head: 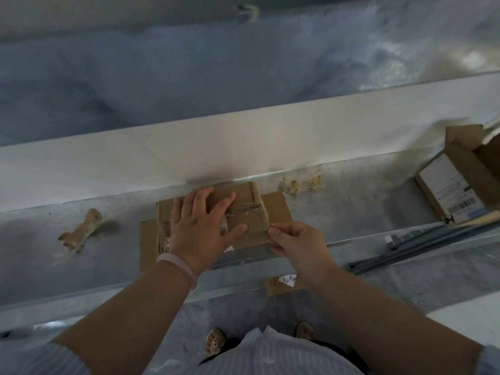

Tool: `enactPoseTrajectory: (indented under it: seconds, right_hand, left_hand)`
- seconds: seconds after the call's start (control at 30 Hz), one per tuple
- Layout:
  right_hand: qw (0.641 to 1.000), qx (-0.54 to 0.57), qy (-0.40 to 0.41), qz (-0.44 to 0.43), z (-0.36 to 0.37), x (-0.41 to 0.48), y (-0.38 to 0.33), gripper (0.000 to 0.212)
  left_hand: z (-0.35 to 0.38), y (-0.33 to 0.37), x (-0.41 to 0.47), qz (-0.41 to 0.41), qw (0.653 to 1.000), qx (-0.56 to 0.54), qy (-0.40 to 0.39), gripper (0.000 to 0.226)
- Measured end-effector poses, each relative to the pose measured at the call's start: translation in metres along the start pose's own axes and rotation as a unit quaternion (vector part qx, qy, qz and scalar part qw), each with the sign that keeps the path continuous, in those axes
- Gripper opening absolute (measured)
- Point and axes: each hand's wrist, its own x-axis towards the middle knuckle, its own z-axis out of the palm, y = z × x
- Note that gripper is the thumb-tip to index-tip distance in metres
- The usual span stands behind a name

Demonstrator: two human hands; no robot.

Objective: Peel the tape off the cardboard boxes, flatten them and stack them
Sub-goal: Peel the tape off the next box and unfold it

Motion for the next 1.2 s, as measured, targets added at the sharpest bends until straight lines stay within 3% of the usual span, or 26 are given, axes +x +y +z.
enactPoseTrajectory:
  seconds: [0.1,0.27,0.37,0.53,0.63,0.7,0.77,0.83,0.9,1.0,1.07,1.2]
  right_hand:
    - [0.997,0.042,-0.026,0.051,0.000,0.008,-0.003,0.005]
    - [0.981,0.073,-0.139,0.111,-0.007,0.008,-0.016,0.004]
    - [0.979,0.063,-0.160,0.114,-0.010,0.010,-0.016,0.005]
    - [0.984,-0.001,-0.161,0.077,-0.010,0.012,-0.020,0.005]
    - [0.980,0.063,-0.164,0.090,-0.010,0.009,-0.018,0.008]
    - [0.978,0.134,-0.131,0.095,-0.010,0.006,-0.013,0.003]
    - [0.982,0.153,-0.076,0.085,-0.011,0.003,-0.005,0.014]
    - [0.993,0.076,-0.050,0.070,-0.012,0.001,0.002,0.024]
    - [0.993,-0.101,-0.052,0.027,-0.010,-0.001,0.006,0.028]
    - [0.952,-0.299,-0.017,-0.061,0.001,-0.004,0.003,0.022]
    - [0.940,-0.330,0.001,-0.085,0.006,-0.004,-0.001,0.018]
    - [0.973,-0.227,-0.017,-0.048,0.007,-0.006,0.000,0.012]
  left_hand:
    - [0.000,-0.001,0.000,0.001,1.000,-0.004,-0.003,0.074]
    - [0.000,-0.002,-0.001,0.000,1.000,0.000,-0.003,0.075]
    - [0.000,-0.001,-0.001,-0.001,1.000,-0.004,-0.003,0.076]
    - [-0.001,-0.001,-0.001,-0.007,1.000,-0.009,-0.007,0.077]
    - [-0.001,-0.002,-0.001,-0.006,1.000,-0.009,-0.009,0.076]
    - [0.000,-0.002,0.000,-0.007,1.000,-0.015,-0.012,0.075]
    - [0.000,-0.002,0.001,-0.010,1.000,-0.018,-0.017,0.075]
    - [0.000,-0.002,0.000,-0.008,1.000,-0.014,-0.020,0.075]
    - [-0.001,-0.002,0.000,-0.007,1.000,-0.013,-0.020,0.075]
    - [-0.001,-0.002,0.000,-0.001,1.000,-0.005,-0.018,0.076]
    - [-0.001,-0.001,0.000,0.001,1.000,-0.006,-0.017,0.076]
    - [-0.001,-0.002,0.000,0.001,1.000,-0.007,-0.017,0.075]
